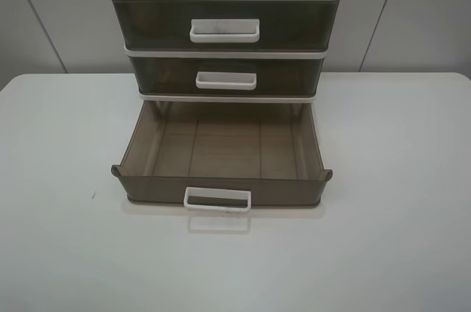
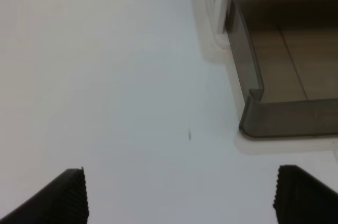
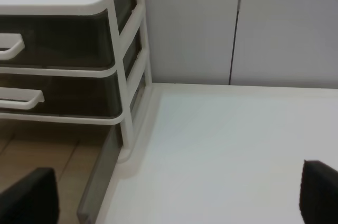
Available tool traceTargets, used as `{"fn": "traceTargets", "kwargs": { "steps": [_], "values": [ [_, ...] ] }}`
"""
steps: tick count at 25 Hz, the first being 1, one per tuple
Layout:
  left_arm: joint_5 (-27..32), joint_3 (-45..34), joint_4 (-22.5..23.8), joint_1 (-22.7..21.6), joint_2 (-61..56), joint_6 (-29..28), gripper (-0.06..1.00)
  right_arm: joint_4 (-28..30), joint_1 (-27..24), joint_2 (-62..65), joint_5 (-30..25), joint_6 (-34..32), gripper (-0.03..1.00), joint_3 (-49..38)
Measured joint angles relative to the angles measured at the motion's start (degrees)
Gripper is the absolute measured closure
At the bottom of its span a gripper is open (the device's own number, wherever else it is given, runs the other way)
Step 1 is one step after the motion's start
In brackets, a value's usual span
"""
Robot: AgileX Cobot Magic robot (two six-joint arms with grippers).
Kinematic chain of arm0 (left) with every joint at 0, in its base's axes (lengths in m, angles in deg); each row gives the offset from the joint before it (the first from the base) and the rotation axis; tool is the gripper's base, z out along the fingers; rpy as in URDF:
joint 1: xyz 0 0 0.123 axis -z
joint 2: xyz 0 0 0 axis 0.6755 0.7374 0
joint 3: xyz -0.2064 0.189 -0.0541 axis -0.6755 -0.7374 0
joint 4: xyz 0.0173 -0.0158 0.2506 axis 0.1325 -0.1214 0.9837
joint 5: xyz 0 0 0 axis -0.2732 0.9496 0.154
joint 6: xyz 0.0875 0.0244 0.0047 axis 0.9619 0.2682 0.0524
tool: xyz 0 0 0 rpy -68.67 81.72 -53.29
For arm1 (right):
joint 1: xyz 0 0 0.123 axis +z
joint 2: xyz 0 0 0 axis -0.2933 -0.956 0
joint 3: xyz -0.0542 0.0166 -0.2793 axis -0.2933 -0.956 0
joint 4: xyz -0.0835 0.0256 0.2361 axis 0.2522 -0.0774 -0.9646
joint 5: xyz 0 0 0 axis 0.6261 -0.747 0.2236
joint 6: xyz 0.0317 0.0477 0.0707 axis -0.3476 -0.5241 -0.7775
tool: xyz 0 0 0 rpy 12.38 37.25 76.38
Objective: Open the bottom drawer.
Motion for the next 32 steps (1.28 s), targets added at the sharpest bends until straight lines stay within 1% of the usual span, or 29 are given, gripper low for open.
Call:
{"fn": "traceTargets", "kwargs": {
  "steps": [5,8,11,13,32],
  "values": [
    [0.0,0.0,0.0,0.0,0.0,0.0,0.23,0.2,0.0,5.6,-0.3,0.0,0.18,-4.4],
    [0.0,0.0,0.0,0.0,0.0,0.0,0.23,0.2,0.0,6.0,-0.6,0.0,0.18,-7.6],
    [0.0,0.0,0.0,0.0,0.0,0.0,0.23,0.2,0.0,6.0,-2.9,0.0,0.18,-9.5],
    [0.0,0.0,0.0,0.0,0.0,0.0,0.23,0.2,0.0,6.0,-3.5,0.0,0.18,-9.8],
    [0.0,0.0,0.0,0.0,0.0,0.0,0.23,0.2,0.0,6.0,-3.5,0.0,0.18,-9.8]
  ]
}}
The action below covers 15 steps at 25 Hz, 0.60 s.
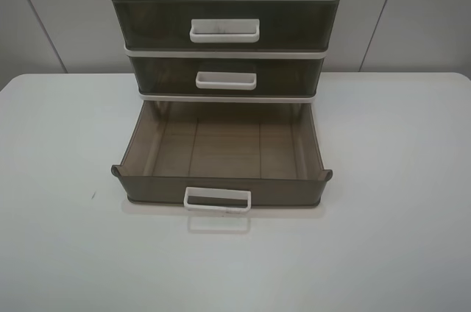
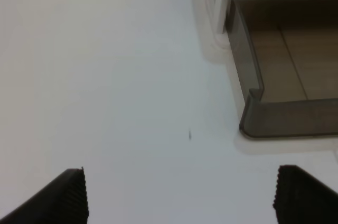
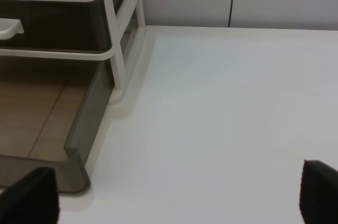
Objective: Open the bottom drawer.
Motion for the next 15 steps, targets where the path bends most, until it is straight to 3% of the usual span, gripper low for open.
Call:
{"fn": "traceTargets", "kwargs": {
  "steps": [11,15],
  "values": [
    [0.0,0.0,0.0,0.0,0.0,0.0,0.23,0.0,-0.1,0.0,0.0,0.0,0.18,0.0],
    [0.0,0.0,0.0,0.0,0.0,0.0,0.23,0.0,-3.1,0.0,0.0,0.0,0.18,0.0]
  ]
}}
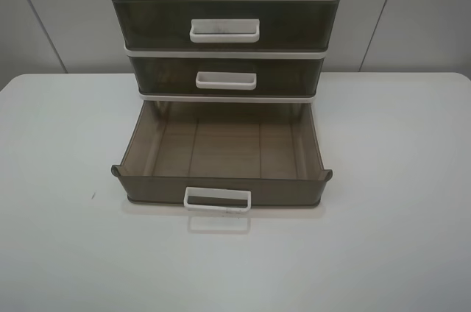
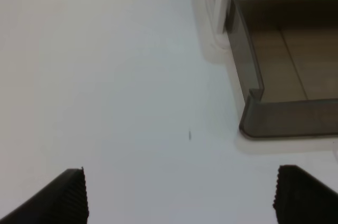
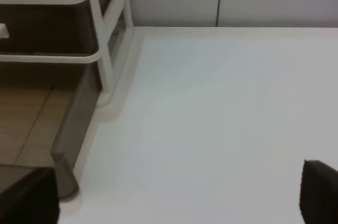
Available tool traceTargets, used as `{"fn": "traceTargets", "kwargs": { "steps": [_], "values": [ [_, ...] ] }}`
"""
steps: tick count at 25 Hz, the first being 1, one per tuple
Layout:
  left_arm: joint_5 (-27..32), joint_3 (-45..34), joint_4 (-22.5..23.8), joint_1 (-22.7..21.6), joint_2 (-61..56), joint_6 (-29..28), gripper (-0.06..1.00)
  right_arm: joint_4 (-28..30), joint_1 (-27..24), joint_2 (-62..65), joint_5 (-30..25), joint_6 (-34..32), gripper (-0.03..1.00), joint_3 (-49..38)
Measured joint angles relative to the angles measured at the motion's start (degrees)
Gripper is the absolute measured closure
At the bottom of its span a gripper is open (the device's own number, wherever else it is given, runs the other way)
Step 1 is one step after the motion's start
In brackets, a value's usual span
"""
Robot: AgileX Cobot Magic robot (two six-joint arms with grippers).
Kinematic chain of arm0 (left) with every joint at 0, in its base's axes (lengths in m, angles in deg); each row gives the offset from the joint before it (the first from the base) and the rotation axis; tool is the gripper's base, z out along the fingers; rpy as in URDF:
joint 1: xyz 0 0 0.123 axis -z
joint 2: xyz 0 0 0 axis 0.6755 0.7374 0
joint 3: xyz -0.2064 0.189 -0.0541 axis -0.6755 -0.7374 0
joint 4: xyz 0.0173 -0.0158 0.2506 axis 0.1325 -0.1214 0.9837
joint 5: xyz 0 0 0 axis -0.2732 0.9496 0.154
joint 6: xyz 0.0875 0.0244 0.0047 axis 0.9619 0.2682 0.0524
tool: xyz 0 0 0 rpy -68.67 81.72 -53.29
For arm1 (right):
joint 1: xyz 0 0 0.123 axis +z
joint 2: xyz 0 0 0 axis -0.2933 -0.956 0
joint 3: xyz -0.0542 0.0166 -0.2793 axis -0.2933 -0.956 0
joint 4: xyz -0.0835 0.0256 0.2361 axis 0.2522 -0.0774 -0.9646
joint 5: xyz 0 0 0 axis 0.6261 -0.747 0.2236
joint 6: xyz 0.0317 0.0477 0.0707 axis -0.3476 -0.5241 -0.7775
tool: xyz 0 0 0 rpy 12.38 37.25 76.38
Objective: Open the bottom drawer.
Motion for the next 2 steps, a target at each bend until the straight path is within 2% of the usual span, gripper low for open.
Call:
{"fn": "traceTargets", "kwargs": {
  "steps": [2],
  "values": [
    [0.0,0.0,0.0,0.0,0.0,0.0,0.23,0.0,-1.2,0.0,0.0,0.0,0.18,0.0]
  ]
}}
